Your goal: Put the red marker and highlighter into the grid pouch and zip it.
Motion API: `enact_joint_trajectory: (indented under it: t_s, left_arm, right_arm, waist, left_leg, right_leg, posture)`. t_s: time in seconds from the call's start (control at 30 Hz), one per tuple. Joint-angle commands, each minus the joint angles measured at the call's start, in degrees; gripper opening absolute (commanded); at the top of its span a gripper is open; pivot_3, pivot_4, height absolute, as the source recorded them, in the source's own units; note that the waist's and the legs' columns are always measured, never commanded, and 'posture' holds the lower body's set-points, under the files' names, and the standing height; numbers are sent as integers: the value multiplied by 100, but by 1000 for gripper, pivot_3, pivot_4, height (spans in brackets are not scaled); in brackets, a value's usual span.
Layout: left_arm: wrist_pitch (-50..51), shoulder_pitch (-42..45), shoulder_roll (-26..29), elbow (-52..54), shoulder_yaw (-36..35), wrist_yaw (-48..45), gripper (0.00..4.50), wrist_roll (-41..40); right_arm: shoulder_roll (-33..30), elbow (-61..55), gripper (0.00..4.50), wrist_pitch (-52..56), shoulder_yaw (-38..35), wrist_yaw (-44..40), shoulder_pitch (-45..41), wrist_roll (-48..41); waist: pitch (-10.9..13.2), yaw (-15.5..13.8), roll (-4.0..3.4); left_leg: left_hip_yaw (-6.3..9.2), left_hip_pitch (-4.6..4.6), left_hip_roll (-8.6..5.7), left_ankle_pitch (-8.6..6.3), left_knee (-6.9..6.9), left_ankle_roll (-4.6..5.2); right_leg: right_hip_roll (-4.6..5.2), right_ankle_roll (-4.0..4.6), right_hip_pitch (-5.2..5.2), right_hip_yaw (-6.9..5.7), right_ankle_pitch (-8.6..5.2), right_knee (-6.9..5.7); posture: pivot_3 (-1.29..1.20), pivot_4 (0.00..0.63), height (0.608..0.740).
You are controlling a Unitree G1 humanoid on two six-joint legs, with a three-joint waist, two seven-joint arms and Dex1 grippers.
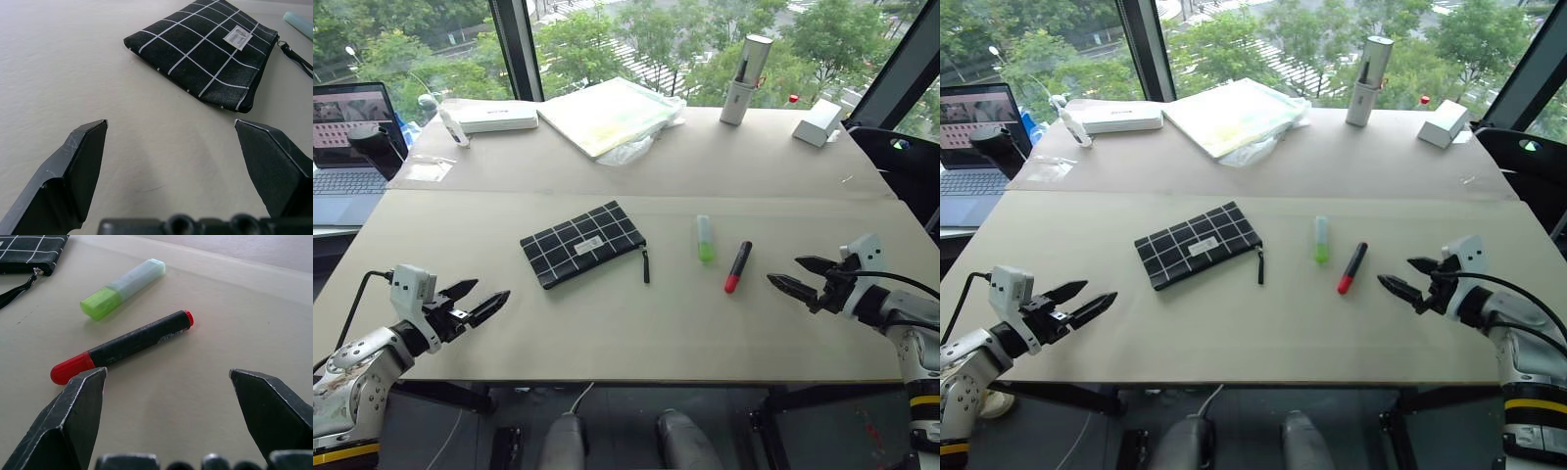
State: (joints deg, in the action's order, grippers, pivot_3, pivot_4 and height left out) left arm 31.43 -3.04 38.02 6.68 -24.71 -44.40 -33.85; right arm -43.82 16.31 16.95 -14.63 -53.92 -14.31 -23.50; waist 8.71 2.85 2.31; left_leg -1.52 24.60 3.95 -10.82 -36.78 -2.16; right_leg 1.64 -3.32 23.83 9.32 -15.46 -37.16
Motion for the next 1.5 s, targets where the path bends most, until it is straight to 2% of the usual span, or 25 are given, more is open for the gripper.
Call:
enact_joint_trajectory:
  t_s: [0.03,0.17,0.2,0.3,0.43,0.63,0.83,1.03,1.23,1.5]
  left_arm:
    - [60,111,63,143,-60,-77,4500,-166]
    - [72,413,68,3,42,-377,4500,-341]
    - [-52,442,111,-94,130,-611,4500,-294]
    - [-914,481,263,-484,522,-1014,4500,362]
    - [-2081,474,501,-734,928,-1318,4500,1150]
    - [-2968,753,1007,-1035,1244,-1612,4500,1833]
    - [-3515,1163,1310,-1356,1586,-1749,4500,2309]
    - [-4206,1669,1171,-1831,1980,-1575,4500,2794]
    - [-4976,1856,873,-2160,2260,-1276,4500,3084]
    - [-5694,1880,615,-2673,2469,-896,4500,3371]
  right_arm:
    - [-15,24,4450,-223,-155,55,9,58]
    - [40,181,4450,-411,-178,163,17,144]
    - [56,192,4218,-463,-205,190,22,142]
    - [116,118,3472,-436,-374,240,-38,-35]
    - [70,-141,1996,-280,-409,101,-178,-215]
    - [166,-758,15,139,-156,80,-700,-403]
    - [812,-961,15,273,704,426,-1724,-35]
    - [1950,-367,15,200,2007,1304,-2770,1155]
    - [2594,410,15,174,2365,1744,-3295,1626]
    - [3096,1998,15,-695,2658,2337,-3805,2411]
  waist:
    - [0,-7,0]
    - [0,-43,0]
    - [0,-41,0]
    - [-1,-32,-1]
    - [0,-12,-1]
    - [0,-26,-2]
    - [1,-8,-4]
    - [2,-15,-5]
    - [3,-70,-6]
    - [3,-25,-6]
  left_leg:
    - [0,0,0,0,0,0]
    - [0,0,0,0,-2,0]
    - [0,0,0,0,-2,0]
    - [0,0,0,0,-2,0]
    - [0,-1,0,0,0,0]
    - [0,0,1,0,0,0]
    - [-1,2,4,0,3,0]
    - [-2,19,3,1,3,0]
    - [-2,25,3,1,-1,-1]
    - [0,15,4,1,-5,0]
  right_leg:
    - [0,0,0,0,0,0]
    - [0,0,-1,-2,0,-1]
    - [0,0,-1,-3,0,-1]
    - [0,0,0,-2,0,-1]
    - [-2,2,0,-2,1,0]
    - [-1,2,2,-2,1,-1]
    - [-5,4,11,-2,1,-7]
    - [-5,8,40,-2,2,-34]
    - [-2,15,45,-13,-4,-49]
    - [-2,20,45,-20,-6,-72]
  posture:
    - [0,150,738]
    - [0,150,738]
    - [0,150,738]
    - [0,150,738]
    - [0,150,738]
    - [0,150,738]
    - [0,150,738]
    - [0,150,738]
    - [0,150,738]
    - [0,150,738]
